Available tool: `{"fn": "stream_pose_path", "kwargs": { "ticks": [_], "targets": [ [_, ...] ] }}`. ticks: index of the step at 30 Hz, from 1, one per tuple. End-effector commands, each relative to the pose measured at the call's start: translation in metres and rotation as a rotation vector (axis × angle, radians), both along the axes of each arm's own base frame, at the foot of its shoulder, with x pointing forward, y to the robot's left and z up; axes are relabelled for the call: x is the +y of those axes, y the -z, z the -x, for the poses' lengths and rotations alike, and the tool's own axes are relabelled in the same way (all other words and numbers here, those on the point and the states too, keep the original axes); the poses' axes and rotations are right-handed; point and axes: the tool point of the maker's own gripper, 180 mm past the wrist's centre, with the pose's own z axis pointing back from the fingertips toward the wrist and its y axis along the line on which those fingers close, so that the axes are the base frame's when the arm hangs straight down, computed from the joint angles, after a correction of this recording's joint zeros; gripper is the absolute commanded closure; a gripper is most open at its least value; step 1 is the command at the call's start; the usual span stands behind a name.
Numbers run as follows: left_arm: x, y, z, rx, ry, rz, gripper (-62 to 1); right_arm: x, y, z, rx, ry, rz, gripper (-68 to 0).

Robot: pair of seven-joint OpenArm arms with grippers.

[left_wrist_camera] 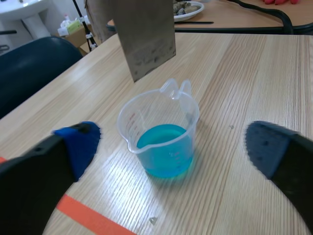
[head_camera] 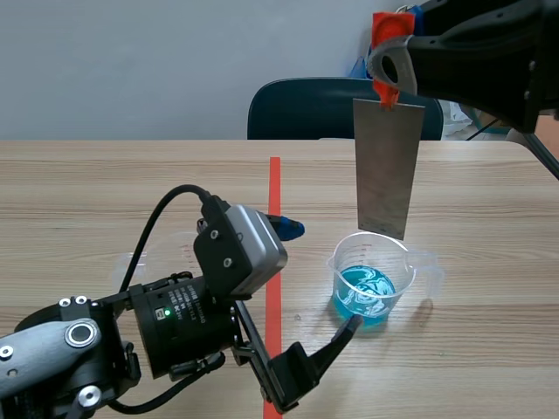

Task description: Do the redox reaction experiment

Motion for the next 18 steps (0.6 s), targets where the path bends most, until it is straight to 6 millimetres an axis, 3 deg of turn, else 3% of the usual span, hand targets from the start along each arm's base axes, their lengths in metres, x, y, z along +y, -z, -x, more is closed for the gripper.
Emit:
{"fn": "stream_pose_path", "kwargs": {
  "ticks": [1, 10, 18],
  "targets": [
    [0.001, -0.006, 0.0, -0.013, 0.0, 0.017, -62.3, 0.002, -0.008, 0.001, -0.02, -0.014, -0.012, -0.9],
    [0.035, 0.003, 0.003, -0.038, 0.011, -0.048, -62.3, 0.002, -0.008, 0.001, -0.02, -0.014, -0.012, -0.9],
    [0.093, -0.03, 0.005, -0.135, 0.02, -0.011, -62.3, 0.001, -0.008, 0.001, -0.021, -0.013, -0.009, -0.9]
  ]
}}
